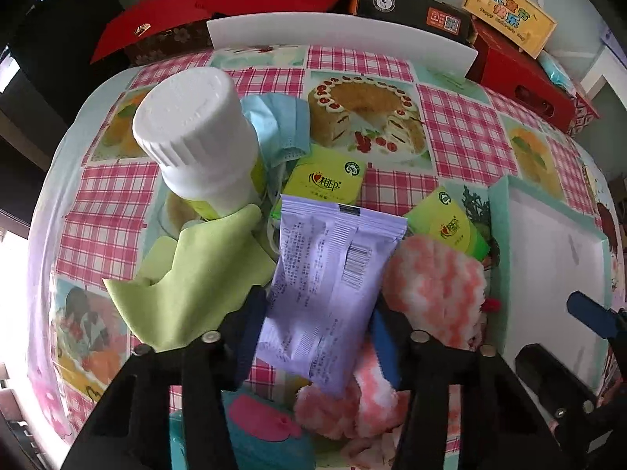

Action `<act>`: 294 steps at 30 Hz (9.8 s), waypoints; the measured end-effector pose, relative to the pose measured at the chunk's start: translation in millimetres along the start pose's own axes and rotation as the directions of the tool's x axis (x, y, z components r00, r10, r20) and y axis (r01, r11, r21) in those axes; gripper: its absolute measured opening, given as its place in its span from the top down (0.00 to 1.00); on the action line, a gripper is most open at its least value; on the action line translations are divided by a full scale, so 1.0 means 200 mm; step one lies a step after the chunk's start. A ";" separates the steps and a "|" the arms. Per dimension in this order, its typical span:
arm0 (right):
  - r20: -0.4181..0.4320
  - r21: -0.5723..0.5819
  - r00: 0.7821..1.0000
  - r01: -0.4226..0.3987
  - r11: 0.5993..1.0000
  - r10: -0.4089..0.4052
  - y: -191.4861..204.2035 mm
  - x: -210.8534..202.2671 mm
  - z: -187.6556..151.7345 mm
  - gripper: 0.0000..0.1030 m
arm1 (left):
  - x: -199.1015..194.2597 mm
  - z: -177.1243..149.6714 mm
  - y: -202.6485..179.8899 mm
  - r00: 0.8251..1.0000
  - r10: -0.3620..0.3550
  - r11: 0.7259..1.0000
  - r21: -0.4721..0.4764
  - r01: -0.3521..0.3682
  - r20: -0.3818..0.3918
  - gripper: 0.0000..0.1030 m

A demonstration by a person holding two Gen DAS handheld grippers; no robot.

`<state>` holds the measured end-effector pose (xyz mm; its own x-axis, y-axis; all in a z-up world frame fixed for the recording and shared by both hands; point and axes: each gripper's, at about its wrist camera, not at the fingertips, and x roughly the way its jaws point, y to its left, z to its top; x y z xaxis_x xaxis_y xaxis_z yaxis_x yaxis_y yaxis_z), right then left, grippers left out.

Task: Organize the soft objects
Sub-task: 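Close left gripper on the purple packet while right gripper grasps the pink zigzag towel, then lift the purple packet and pink towel and carry both over the white tray, then lower both items into the white tray and open both grippers, then withdraw both open grippers up from the tray, then move left gripper to the light-green cloth while right gripper approaches the leopard scrunchie, then close left gripper on the light-green cloth while right gripper grasps the leopard scrunchie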

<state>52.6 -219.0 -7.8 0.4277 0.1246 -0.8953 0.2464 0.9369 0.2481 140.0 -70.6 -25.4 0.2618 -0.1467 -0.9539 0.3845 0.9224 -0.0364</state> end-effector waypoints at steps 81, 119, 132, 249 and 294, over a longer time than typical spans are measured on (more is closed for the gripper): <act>0.179 -0.119 0.931 -0.300 0.947 0.317 0.25 -0.24 -0.02 0.92 | -0.33 -0.04 0.23 0.987 0.049 0.981 -0.194 -0.018 0.155 0.90; 0.642 0.280 0.762 -0.131 0.951 -0.084 -0.66 -1.17 -0.22 0.92 | -0.56 -0.18 -0.73 0.959 -0.092 0.963 0.270 0.018 0.267 0.90; 0.543 0.431 0.810 -0.043 0.901 -0.221 -0.89 -1.04 -0.25 0.92 | -0.29 -0.18 -0.95 0.980 -0.118 0.944 0.324 0.061 0.159 0.90; 0.158 -0.085 0.980 -0.112 0.990 0.125 0.18 -0.03 0.01 0.00 | -0.31 -0.13 0.73 0.958 0.063 0.841 -0.532 0.099 0.279 0.03; 0.019 -0.191 0.993 -0.114 0.975 0.120 0.38 0.39 0.02 0.40 | 0.19 -0.02 0.71 0.985 -0.172 0.901 -0.402 0.165 0.019 0.56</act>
<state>107.8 -139.5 -57.7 0.4703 0.2298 -0.8520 0.0253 0.9616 0.2734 201.8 56.9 -67.6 0.2086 -0.3096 -0.9277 0.0335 0.9503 -0.3096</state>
